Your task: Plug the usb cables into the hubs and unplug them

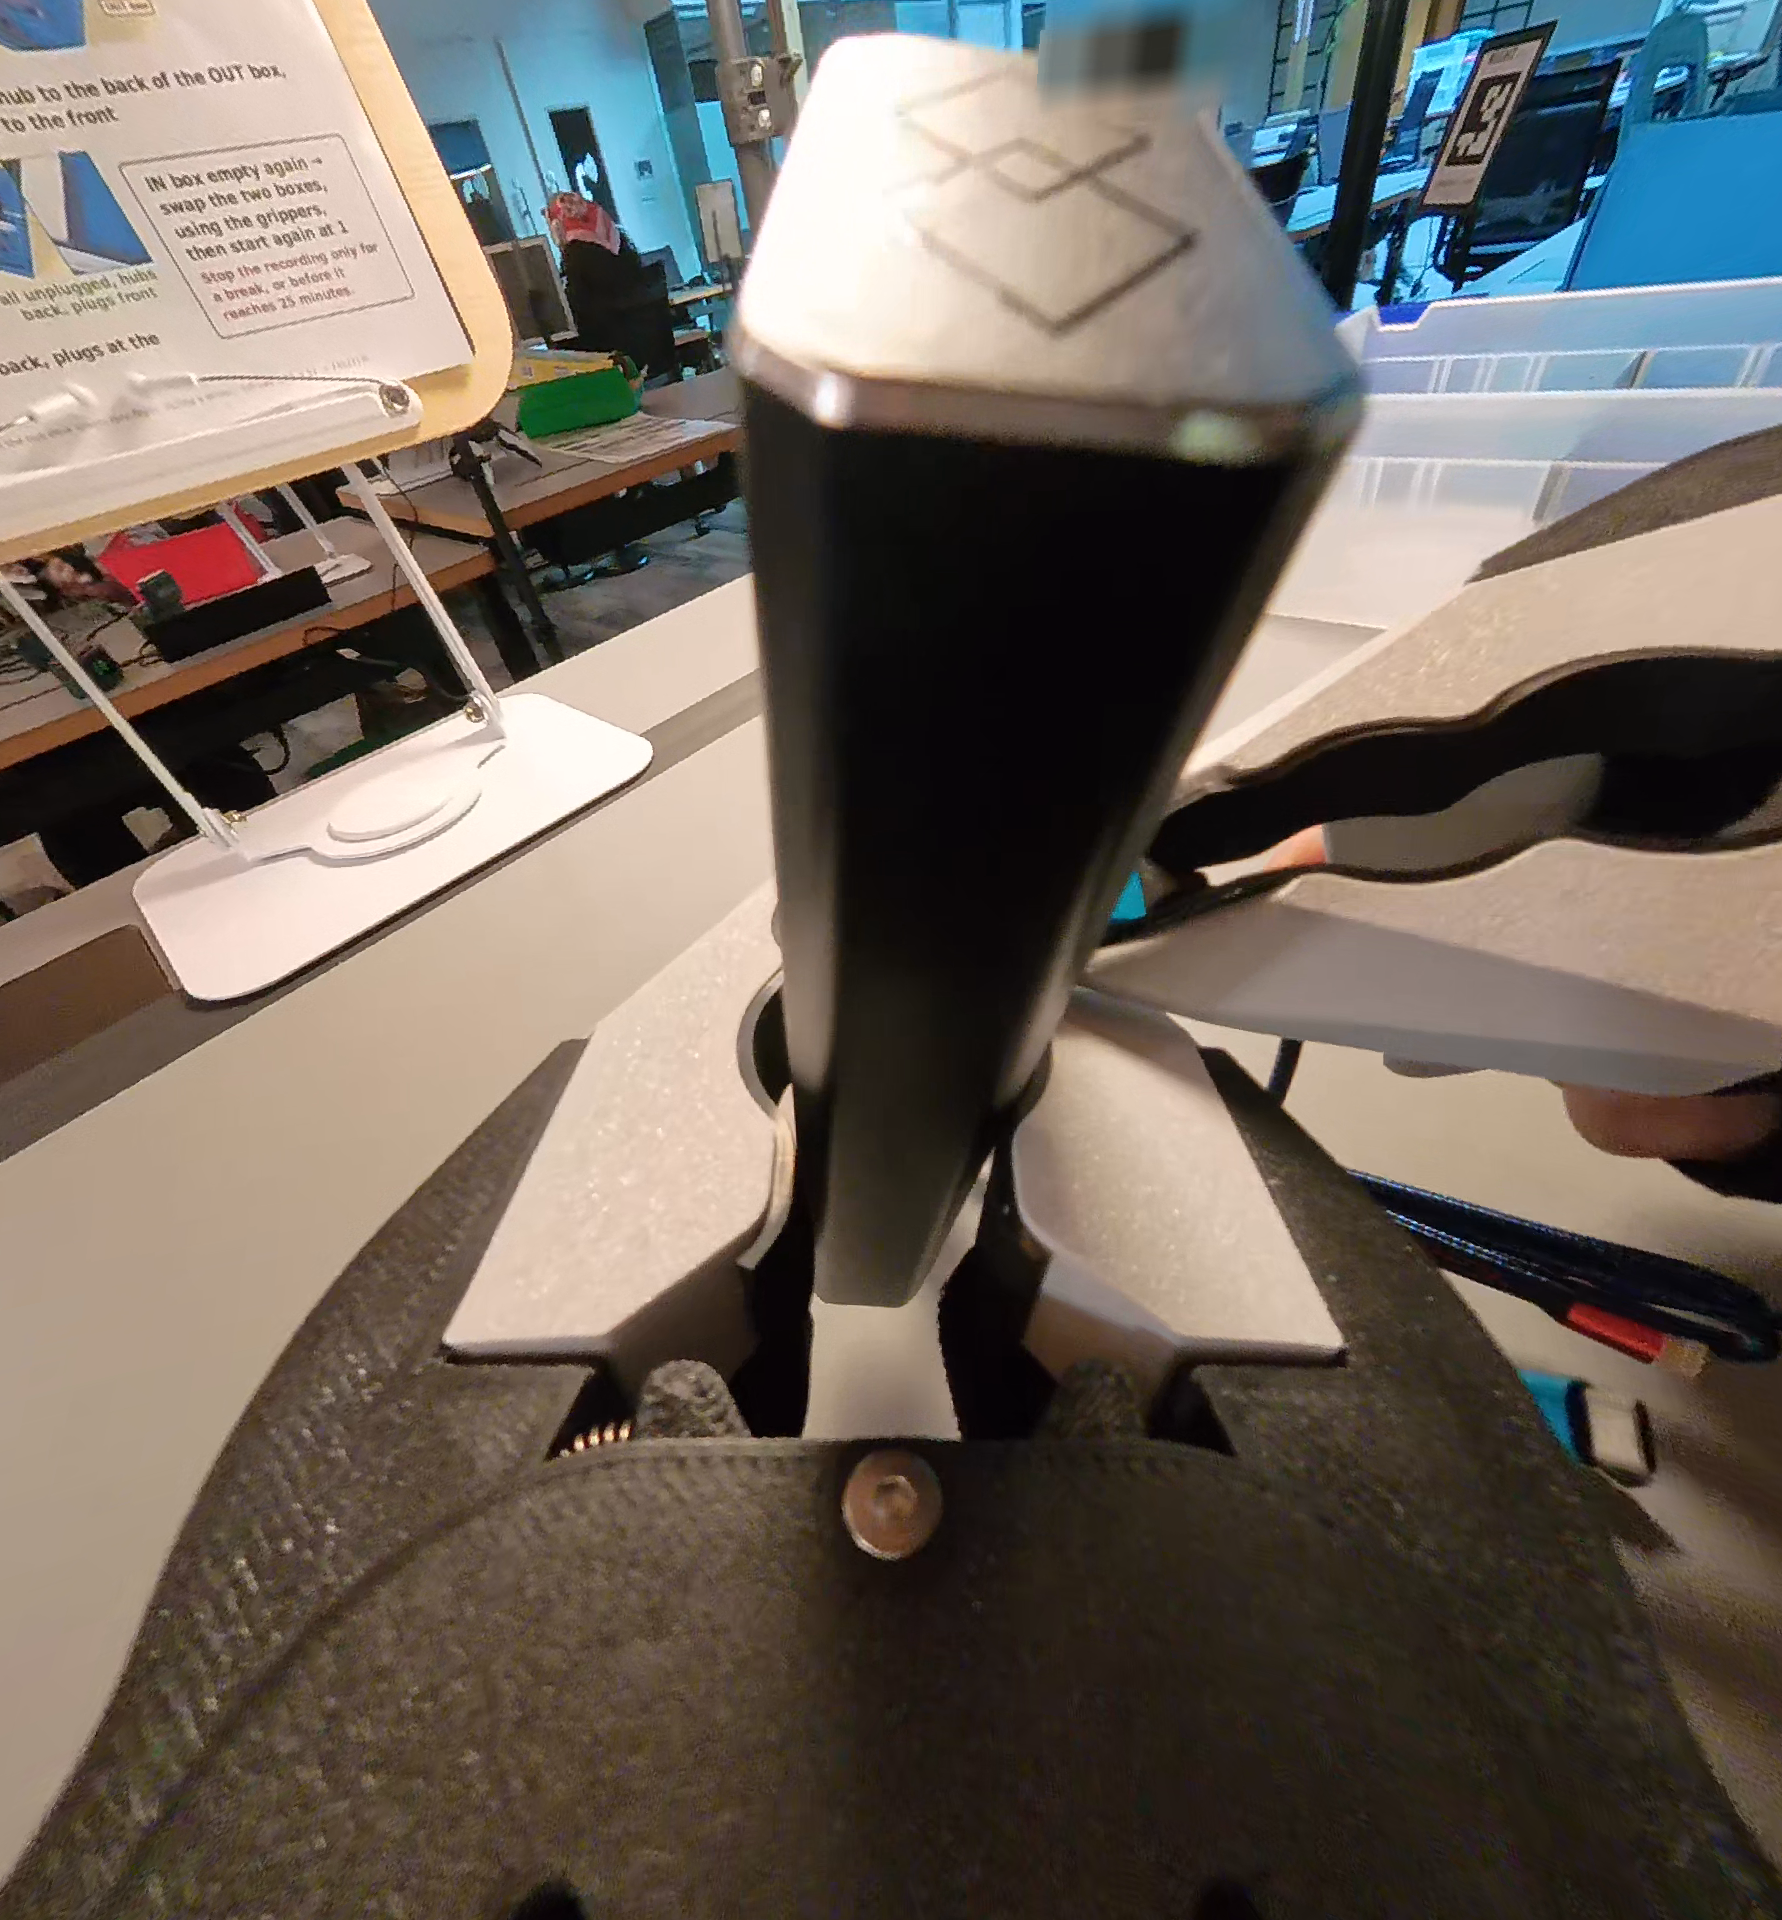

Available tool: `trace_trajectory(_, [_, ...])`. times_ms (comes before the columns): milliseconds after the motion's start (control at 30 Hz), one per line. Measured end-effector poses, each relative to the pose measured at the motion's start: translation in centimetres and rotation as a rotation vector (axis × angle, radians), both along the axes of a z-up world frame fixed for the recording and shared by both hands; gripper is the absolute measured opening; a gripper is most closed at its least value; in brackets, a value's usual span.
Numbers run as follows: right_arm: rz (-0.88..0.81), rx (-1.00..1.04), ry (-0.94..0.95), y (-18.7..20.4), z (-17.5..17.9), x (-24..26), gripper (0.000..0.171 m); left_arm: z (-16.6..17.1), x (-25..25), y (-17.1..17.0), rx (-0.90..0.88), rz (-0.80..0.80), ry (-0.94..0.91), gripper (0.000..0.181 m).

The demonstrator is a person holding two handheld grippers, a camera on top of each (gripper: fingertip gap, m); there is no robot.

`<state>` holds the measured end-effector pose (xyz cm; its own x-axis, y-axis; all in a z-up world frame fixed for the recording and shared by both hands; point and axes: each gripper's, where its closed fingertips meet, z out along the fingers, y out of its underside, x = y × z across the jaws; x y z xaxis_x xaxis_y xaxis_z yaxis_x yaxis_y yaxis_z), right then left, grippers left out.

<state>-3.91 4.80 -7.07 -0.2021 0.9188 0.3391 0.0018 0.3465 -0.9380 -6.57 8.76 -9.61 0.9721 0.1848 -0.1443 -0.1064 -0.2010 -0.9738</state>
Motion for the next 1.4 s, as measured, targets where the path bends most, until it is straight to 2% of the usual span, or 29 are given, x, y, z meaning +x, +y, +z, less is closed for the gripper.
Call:
trace_trajectory(67, [-0.002,0.071,0.032,-0.2,0.0,0.1,0.012,0.0,0.2,-0.2,0.005,-0.014,-0.002,0.029])
trace_trajectory(200, [0.044,-0.065,-0.01,0.1,0.1,0.0,0.013,0.1,0.1,0.0,0.0,-0.012,-0.006,0.029])
trace_trajectory(333, [0.136,-0.043,0.031,0.0,0.2,0.4,0.012,0.2,0.7,0.0,0.013,-0.059,-0.026,0.029])
trace_trajectory(500, [-0.059,0.132,0.06,-0.2,-0.3,0.0,0.012,-0.5,0.1,0.0,-0.005,-0.034,-0.056,0.029])
trace_trajectory(567, [-0.035,0.102,0.058,-0.3,-0.1,0.1,0.012,-0.3,0.0,-0.1,-0.007,-0.021,-0.033,0.029])
trace_trajectory(700, [0.063,-0.111,-0.019,0.2,-0.2,0.0,0.012,-0.3,-0.1,0.0,-0.014,-0.026,-0.043,0.029])
trace_trajectory(767, [0.037,-0.02,0.022,-0.2,-0.3,0.3,0.012,-0.4,0.1,-0.1,-0.004,-0.046,-0.055,0.03])
trace_trajectory(867, [0.051,0.053,0.076,-0.7,0.3,1.3,0.013,-0.5,-3.9,-1.5,0.017,0.073,-0.182,0.03])
trace_trajectory(967, [0.026,-0.004,0.031,0.8,0.3,0.9,0.012,0.7,-6.5,-3.2,0.081,0.115,-0.245,0.031])
trace_trajectory(1067, [0.03,-0.034,-0.088,2.1,-1.8,0.1,0.013,2.2,-5.4,-3.0,0.158,0.015,-0.316,0.03])
trace_trajectory(1200, [0.095,-0.049,-0.197,2.1,-4.0,0.0,0.014,2.6,-3.8,-2.4,0.219,-0.119,-0.446,0.03])
trace_trajectory(1400, [0.262,-0.108,-0.218,1.6,-3.2,1.0,0.043,4.1,-3.2,-2.8,0.35,-0.26,-0.621,0.029])
